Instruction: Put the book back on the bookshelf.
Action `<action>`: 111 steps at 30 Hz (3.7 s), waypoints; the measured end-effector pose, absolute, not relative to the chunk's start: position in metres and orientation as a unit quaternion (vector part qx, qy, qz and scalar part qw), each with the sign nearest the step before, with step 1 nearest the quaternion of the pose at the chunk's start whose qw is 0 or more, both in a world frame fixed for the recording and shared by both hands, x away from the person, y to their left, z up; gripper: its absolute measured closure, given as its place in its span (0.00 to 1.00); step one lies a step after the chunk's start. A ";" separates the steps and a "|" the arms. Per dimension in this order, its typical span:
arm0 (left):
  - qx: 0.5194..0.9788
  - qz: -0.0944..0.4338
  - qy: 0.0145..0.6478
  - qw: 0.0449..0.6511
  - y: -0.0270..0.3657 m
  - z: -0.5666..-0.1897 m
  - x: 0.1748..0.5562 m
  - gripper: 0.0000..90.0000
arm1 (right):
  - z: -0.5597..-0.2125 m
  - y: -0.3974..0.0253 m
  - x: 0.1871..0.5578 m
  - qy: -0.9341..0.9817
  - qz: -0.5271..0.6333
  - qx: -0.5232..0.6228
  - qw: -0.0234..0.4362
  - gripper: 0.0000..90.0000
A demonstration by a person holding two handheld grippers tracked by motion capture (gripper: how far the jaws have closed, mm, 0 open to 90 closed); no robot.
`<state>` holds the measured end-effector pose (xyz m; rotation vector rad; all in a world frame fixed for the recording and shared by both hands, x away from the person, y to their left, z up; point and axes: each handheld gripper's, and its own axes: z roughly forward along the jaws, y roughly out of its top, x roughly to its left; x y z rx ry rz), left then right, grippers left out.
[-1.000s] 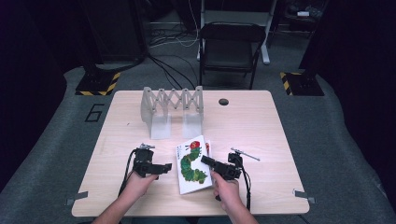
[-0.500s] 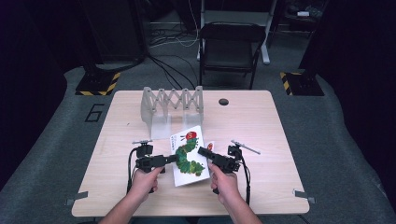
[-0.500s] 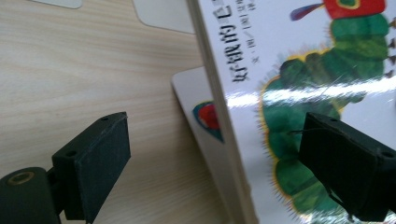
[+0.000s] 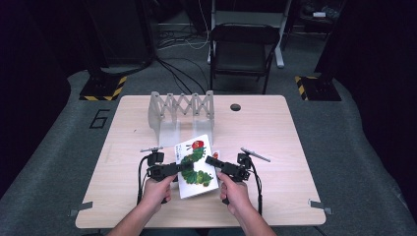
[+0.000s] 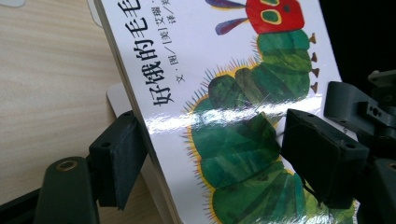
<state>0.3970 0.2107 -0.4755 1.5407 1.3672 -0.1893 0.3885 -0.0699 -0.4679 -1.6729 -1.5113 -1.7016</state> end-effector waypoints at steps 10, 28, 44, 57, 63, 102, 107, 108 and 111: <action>0.668 -0.040 0.558 0.491 0.202 -0.473 0.391 0.37 | -0.473 -0.074 0.397 -0.563 -0.538 -0.617 0.116 0.73; 0.670 -0.017 0.576 0.468 0.196 -0.470 0.387 0.57 | -0.495 -0.049 0.400 -0.641 -0.433 -0.623 0.119 0.33; 0.667 -0.035 0.586 0.458 0.192 -0.469 0.388 0.71 | -0.506 -0.032 0.406 -0.681 -0.396 -0.601 0.135 0.00; 0.652 -0.060 0.588 0.475 0.198 -0.475 0.391 0.75 | -0.507 -0.042 0.405 -0.662 -0.407 -0.610 0.153 0.09; 0.650 -0.063 0.590 0.475 0.199 -0.475 0.392 0.76 | -0.508 -0.042 0.405 -0.667 -0.407 -0.605 0.153 0.09; 0.715 0.014 0.603 0.353 0.166 -0.451 0.405 0.72 | -0.496 -0.046 0.311 -0.795 -0.438 -0.413 -0.081 0.20; 0.716 0.021 0.606 0.345 0.164 -0.451 0.405 0.72 | -0.503 -0.032 0.300 -0.817 -0.419 -0.383 -0.101 0.21; 0.716 0.022 0.607 0.343 0.164 -0.452 0.405 0.72 | -0.505 -0.028 0.299 -0.823 -0.407 -0.377 -0.120 0.20; 0.716 0.021 0.607 0.342 0.164 -0.452 0.406 0.72 | -0.508 -0.020 0.297 -0.821 -0.394 -0.377 -0.166 0.24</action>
